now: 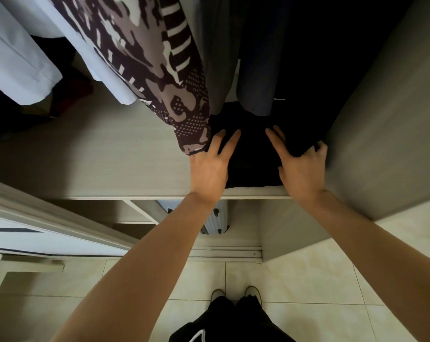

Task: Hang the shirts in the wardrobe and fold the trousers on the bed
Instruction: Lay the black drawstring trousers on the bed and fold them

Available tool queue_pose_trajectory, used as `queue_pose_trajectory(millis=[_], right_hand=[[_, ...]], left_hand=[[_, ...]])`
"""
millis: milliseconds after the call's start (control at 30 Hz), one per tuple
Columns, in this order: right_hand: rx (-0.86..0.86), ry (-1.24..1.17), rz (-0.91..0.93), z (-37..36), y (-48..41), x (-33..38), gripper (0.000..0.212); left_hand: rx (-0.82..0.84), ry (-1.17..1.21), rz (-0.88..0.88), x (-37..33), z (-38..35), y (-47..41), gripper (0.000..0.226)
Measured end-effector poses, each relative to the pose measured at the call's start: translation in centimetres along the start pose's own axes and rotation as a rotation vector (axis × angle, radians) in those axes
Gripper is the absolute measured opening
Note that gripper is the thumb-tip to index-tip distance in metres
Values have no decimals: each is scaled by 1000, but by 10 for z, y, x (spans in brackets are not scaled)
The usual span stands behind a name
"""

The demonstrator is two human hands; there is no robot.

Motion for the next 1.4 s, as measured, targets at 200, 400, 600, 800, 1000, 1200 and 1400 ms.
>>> queue_pose_trajectory(millis=[200,400,600,800,1000,1200,1400], right_hand=[[56,113,-2,-25,35,1,80],[216,25,-38,-17,31,12,115],[294,-38,-46,10,41,43,97],[341,-187,137,31,55,77,88],[368,-327,406,27,73,82,80],[490,-390,707,17,108,82,76],[593,-452,948,22,153,108,63]], left_hand=[[138,-134,22,-12,-24,42,69],[284,-52,37,-3,-19,43,97],[276,15,49,-1,-5,60,90],[269,83,90,7,14,94,82],[246,74,381,-19,26,140,70],[176,17,787,-70,40,208,62],[203,-58,1130,-126,63,292,53]])
Point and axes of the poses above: each hand's wrist, its own y-axis away from the middle knuckle, its own z-axis out of the back of the hand, x = y × z, the point moved 2 cm from there along -y, towards the middle knuckle, and after that the axes turned 3 degrees about -z, right-handed, at the moved point
